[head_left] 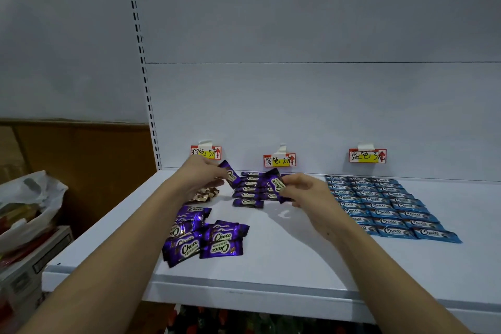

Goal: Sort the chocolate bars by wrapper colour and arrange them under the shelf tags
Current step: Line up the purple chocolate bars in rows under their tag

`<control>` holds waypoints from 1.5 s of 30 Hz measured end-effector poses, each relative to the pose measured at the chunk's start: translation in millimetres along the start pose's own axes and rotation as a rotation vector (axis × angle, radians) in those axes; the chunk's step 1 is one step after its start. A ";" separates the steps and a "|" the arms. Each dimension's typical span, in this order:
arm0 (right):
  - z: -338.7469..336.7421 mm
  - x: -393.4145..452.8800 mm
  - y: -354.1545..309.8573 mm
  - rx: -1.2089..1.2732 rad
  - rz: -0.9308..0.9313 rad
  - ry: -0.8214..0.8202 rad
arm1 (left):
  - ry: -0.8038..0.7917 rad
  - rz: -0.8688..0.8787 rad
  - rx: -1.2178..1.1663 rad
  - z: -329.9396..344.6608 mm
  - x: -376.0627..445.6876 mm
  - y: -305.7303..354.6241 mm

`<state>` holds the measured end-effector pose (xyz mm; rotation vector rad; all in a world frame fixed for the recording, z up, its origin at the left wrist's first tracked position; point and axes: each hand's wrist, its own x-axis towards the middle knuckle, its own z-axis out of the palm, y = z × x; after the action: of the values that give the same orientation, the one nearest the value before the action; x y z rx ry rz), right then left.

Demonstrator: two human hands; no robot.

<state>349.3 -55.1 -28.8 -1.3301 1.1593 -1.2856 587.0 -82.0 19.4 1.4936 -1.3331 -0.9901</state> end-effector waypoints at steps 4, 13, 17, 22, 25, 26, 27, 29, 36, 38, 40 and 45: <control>-18.3 12.4 -16.7 0.101 0.001 0.020 | -0.069 0.061 -0.143 16.5 6.1 9.9; -51.4 50.2 -19.5 -0.223 -0.037 0.055 | -0.191 0.142 0.167 61.1 35.6 10.4; -54.9 51.8 -11.7 -0.189 -0.027 0.012 | -0.273 0.193 0.193 67.5 35.9 -7.8; -55.2 48.7 -10.4 -0.459 0.022 -0.004 | -0.340 0.301 0.308 73.2 29.6 -14.5; -56.2 46.7 -9.4 -0.532 0.041 0.002 | -0.328 0.349 0.439 77.9 28.8 -16.8; -56.9 46.8 -9.0 -0.537 0.048 0.008 | -0.321 0.364 0.464 79.0 28.7 -17.5; -57.3 46.1 -8.6 -0.541 0.056 0.009 | -0.313 0.380 0.484 79.5 28.8 -18.2; -58.1 44.3 -8.1 -0.555 0.076 -0.002 | -0.300 0.414 0.527 79.4 28.8 -19.0; -59.7 38.6 -5.8 -0.560 0.073 -0.050 | -0.416 0.479 0.633 74.7 26.3 -21.7; -56.5 37.1 -3.9 -0.565 0.060 -0.081 | -0.415 0.510 0.645 74.3 26.4 -22.9; -54.0 36.8 -2.1 -0.573 0.062 -0.106 | -0.409 0.541 0.648 73.4 27.6 -23.5; -52.3 39.2 2.8 -0.583 0.052 -0.131 | -0.432 0.534 0.667 69.7 31.0 -24.4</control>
<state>297.3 -94.6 -25.0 -1.7546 1.5294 -0.8305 531.3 -118.8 -24.9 1.2767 -2.3912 -0.5444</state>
